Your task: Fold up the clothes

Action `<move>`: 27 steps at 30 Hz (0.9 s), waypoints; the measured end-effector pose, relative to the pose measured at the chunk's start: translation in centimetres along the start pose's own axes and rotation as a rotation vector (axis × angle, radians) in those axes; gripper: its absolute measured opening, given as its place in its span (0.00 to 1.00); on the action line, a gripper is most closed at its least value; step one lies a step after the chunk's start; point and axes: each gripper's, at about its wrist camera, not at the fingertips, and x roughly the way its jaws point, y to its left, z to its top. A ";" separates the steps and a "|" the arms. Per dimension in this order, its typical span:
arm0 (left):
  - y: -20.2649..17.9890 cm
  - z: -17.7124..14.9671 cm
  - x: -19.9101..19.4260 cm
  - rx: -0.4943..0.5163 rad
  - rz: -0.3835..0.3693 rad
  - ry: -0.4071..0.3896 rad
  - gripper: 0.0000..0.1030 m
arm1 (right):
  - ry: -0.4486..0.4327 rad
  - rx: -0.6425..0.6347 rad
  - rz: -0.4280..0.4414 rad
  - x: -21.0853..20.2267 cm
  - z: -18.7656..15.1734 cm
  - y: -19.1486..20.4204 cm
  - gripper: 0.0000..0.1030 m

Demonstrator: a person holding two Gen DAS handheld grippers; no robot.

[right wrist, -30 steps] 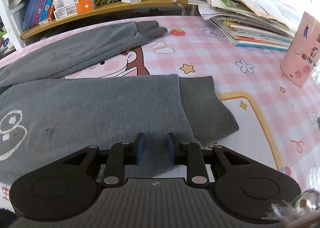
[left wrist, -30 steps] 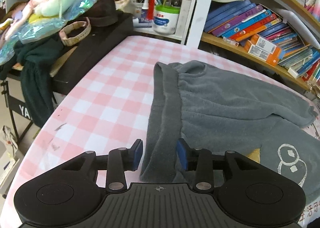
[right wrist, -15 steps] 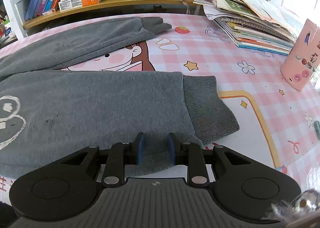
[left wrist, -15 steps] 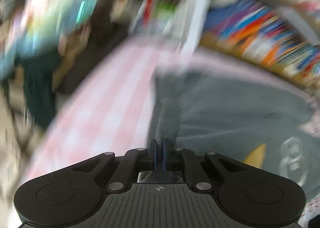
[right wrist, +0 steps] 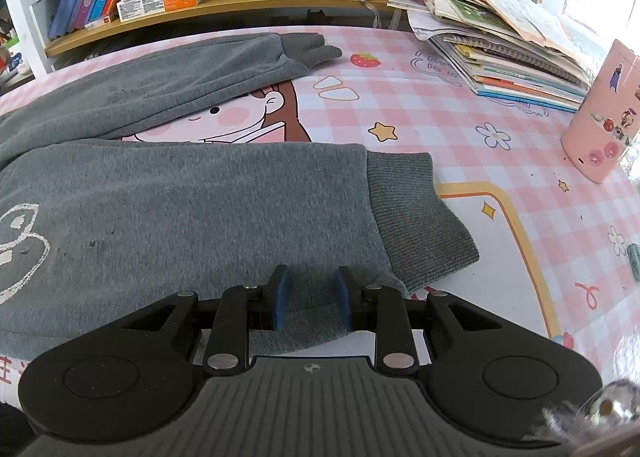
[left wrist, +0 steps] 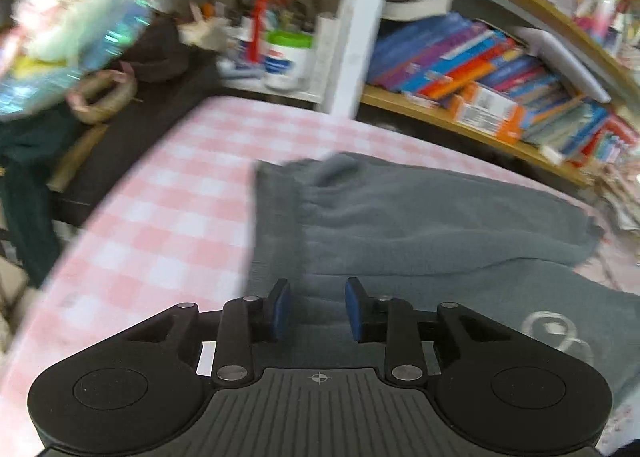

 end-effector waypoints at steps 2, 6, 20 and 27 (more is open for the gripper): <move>0.1 -0.3 1.5 -0.016 0.010 0.063 0.01 | 0.002 0.002 0.000 0.0 0.0 0.0 0.23; 2.4 -0.4 2.5 -0.153 0.022 0.058 0.02 | 0.005 0.003 0.002 -0.2 -0.2 0.1 0.23; 0.9 0.0 0.8 -0.047 0.068 0.043 0.04 | -0.003 0.024 0.022 -0.4 -0.4 -0.2 0.24; -0.9 -0.9 -2.2 -0.002 0.001 0.012 0.04 | -0.040 0.043 0.052 -2.3 -0.5 0.9 0.24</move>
